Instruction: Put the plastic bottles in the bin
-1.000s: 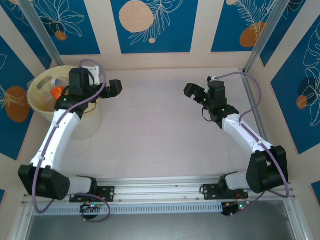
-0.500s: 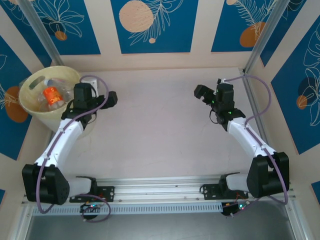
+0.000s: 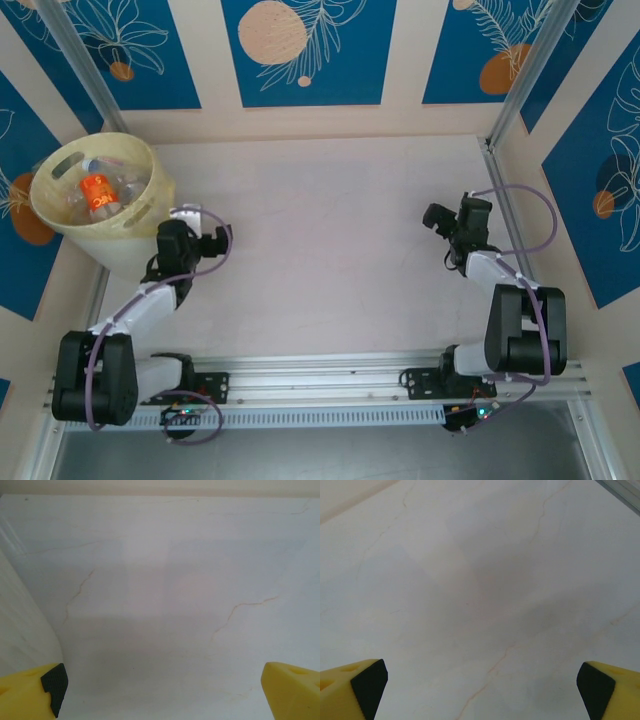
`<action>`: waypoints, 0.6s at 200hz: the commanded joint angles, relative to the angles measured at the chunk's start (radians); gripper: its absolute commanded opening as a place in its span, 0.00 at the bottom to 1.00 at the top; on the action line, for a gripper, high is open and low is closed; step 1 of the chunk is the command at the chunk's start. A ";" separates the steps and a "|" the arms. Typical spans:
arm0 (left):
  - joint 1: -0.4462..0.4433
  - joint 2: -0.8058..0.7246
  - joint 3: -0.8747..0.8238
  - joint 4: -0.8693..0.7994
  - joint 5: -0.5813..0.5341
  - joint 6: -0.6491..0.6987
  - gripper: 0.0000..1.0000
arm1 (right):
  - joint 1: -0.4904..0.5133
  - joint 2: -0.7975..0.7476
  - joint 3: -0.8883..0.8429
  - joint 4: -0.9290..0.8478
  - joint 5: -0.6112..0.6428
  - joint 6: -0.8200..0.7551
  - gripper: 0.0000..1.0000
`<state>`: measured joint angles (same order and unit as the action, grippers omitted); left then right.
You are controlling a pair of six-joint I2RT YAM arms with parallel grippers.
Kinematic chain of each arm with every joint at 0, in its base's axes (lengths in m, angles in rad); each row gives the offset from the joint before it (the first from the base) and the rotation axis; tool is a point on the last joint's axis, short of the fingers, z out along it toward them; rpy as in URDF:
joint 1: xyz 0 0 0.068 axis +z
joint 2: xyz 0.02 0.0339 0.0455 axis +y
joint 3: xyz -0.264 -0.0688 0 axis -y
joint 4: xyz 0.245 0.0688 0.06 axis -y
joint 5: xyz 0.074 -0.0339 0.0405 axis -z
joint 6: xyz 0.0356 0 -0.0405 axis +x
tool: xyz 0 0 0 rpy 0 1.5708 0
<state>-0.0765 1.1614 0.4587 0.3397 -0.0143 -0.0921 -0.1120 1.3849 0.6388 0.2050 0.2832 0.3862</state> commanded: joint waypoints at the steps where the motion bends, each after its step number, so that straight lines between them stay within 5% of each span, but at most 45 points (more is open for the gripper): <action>1: 0.012 -0.059 0.037 0.081 0.017 0.046 1.00 | -0.020 -0.001 -0.012 0.095 -0.078 -0.022 0.99; 18: 0.013 -0.116 0.128 -0.054 0.052 0.057 1.00 | -0.024 -0.004 -0.014 0.100 -0.085 -0.023 1.00; 57: -0.011 -0.237 0.159 -0.083 0.255 0.033 1.00 | -0.027 0.001 -0.034 0.135 -0.093 -0.036 1.00; 120: -0.061 -0.219 -0.039 0.124 0.351 0.092 1.00 | -0.032 0.089 -0.088 0.316 -0.325 -0.140 1.00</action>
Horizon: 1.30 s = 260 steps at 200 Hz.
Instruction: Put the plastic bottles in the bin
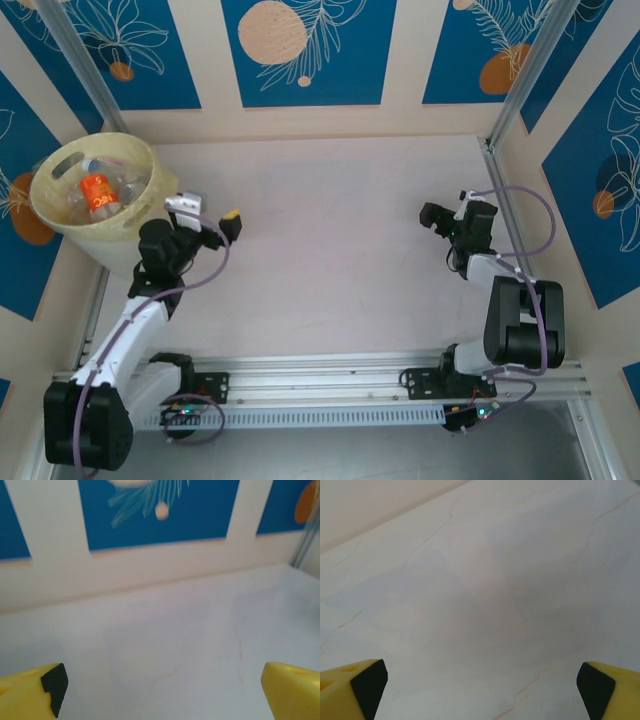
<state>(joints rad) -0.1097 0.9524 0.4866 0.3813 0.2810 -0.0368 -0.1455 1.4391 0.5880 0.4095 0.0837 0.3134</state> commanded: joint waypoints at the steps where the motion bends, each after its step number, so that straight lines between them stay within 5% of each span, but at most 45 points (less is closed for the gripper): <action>1: -0.030 -0.013 -0.067 0.082 0.052 0.038 1.00 | 0.002 0.035 -0.039 0.117 -0.128 -0.068 1.00; 38: -0.059 0.014 -0.120 0.036 -0.037 0.213 1.00 | 0.046 0.044 -0.104 0.257 -0.228 -0.167 0.99; 57: -0.057 0.100 -0.190 0.163 -0.127 0.264 1.00 | 0.095 0.053 -0.151 0.344 -0.230 -0.236 0.99; 78: -0.054 0.213 -0.181 0.229 -0.093 0.249 1.00 | 0.101 0.094 -0.222 0.518 -0.244 -0.244 0.99; 144: -0.012 0.453 -0.116 0.371 -0.154 0.217 1.00 | 0.142 0.085 -0.169 0.396 -0.026 -0.219 0.99; 177: 0.020 0.606 -0.198 0.707 -0.199 0.156 1.00 | 0.140 0.084 -0.168 0.391 -0.027 -0.217 0.99; 193: 0.029 0.582 -0.092 0.462 -0.338 0.098 1.00 | 0.141 0.084 -0.169 0.391 -0.029 -0.217 0.99; 260: 0.041 0.589 -0.097 0.482 -0.376 0.067 1.00 | 0.135 0.087 -0.163 0.384 -0.036 -0.214 0.99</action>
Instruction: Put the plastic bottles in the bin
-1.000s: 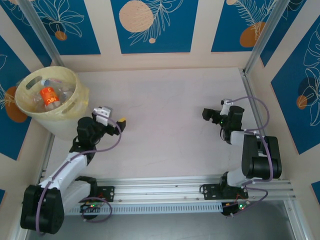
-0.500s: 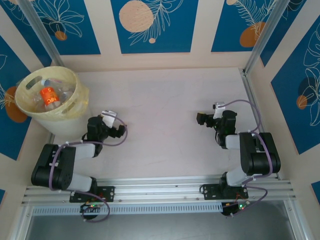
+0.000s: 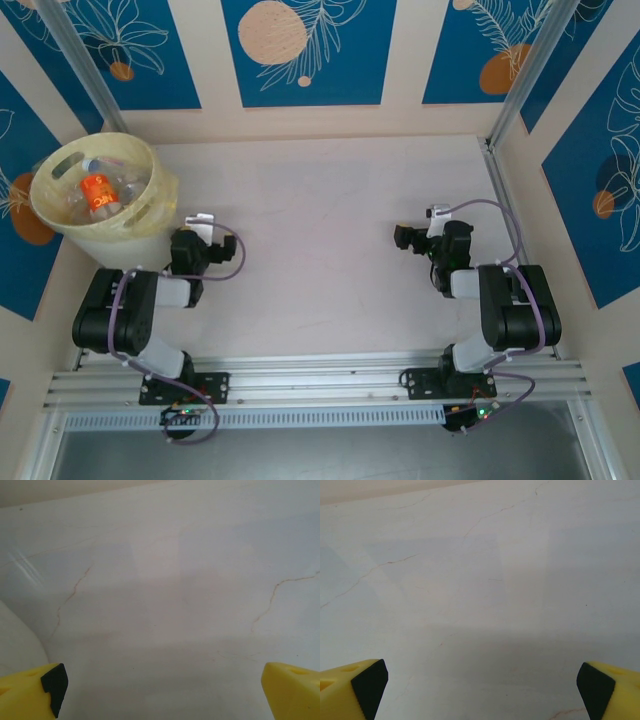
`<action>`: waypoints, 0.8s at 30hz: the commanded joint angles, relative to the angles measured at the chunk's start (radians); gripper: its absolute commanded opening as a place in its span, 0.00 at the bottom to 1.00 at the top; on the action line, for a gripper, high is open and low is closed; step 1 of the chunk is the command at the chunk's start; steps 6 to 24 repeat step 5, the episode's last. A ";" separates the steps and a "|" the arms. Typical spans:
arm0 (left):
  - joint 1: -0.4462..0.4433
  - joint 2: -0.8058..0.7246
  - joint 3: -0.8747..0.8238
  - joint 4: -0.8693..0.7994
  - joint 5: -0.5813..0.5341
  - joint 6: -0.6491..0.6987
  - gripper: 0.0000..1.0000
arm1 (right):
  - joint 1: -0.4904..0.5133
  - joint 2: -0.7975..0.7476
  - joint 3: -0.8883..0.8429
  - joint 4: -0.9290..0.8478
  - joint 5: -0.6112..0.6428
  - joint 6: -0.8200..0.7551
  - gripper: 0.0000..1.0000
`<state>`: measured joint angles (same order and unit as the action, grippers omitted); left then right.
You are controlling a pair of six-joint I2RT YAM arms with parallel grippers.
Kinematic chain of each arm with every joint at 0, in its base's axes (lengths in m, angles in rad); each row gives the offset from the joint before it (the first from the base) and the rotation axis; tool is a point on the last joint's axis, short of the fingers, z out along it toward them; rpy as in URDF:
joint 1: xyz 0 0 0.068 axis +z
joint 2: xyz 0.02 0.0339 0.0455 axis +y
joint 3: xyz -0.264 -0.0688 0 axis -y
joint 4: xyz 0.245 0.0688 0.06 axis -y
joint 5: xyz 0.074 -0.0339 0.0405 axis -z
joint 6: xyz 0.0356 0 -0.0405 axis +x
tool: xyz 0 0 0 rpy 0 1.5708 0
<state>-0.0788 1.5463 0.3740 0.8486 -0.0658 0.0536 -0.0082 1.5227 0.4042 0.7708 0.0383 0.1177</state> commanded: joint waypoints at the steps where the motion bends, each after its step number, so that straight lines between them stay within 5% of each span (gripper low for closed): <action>1: 0.010 -0.005 0.015 0.014 -0.029 -0.024 1.00 | -0.001 0.004 0.020 0.022 0.009 -0.018 0.99; 24: 0.010 -0.006 0.013 0.016 -0.030 -0.023 1.00 | 0.001 0.001 0.017 0.027 0.014 -0.021 0.99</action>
